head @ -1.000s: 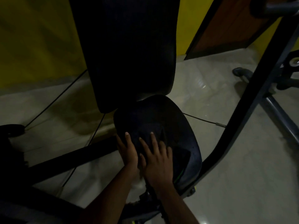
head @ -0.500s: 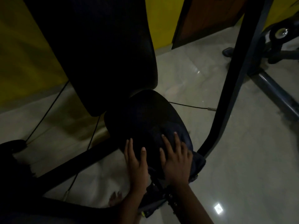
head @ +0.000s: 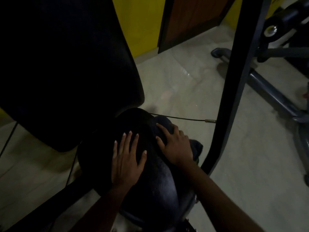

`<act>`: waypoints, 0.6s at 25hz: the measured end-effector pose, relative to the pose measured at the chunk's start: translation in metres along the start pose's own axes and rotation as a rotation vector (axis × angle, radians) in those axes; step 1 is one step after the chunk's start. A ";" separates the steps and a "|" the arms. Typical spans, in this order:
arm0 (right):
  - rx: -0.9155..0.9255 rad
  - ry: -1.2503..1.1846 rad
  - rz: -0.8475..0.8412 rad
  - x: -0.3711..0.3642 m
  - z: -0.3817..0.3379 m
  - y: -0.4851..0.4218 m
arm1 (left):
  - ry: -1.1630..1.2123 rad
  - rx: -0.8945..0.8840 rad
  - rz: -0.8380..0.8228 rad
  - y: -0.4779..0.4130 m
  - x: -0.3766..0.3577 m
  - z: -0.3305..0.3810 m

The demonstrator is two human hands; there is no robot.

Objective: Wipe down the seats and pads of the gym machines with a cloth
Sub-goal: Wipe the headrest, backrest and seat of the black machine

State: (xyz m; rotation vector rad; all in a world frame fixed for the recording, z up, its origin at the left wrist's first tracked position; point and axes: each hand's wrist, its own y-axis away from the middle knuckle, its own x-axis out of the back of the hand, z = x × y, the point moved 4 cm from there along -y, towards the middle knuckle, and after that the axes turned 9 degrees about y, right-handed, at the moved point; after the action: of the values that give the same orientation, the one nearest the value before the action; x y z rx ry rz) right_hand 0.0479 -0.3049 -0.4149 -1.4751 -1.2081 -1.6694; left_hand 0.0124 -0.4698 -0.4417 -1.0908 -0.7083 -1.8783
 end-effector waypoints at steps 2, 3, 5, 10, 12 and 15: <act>0.130 -0.043 -0.037 0.001 -0.013 -0.050 | -0.005 -0.005 0.001 0.001 -0.002 0.000; 0.195 -0.031 -0.053 0.000 -0.024 -0.074 | -0.007 -0.006 0.004 0.001 -0.003 0.000; 0.330 0.048 -0.102 -0.004 -0.051 -0.112 | -0.011 -0.004 0.008 -0.001 -0.003 -0.003; 0.325 -0.172 -0.213 -0.010 -0.048 -0.133 | 0.005 -0.009 0.020 -0.001 -0.005 -0.002; 0.219 -0.283 -0.196 -0.010 -0.025 -0.111 | -0.003 -0.014 0.027 -0.002 -0.004 -0.002; 0.018 -0.446 -0.207 -0.011 0.013 -0.056 | -0.010 -0.022 0.022 -0.003 -0.001 0.000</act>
State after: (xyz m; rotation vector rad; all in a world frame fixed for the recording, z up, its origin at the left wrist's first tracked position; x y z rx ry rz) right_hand 0.0062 -0.2717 -0.4397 -1.8253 -1.6556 -1.4925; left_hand 0.0098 -0.4681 -0.4427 -1.1184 -0.6800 -1.8671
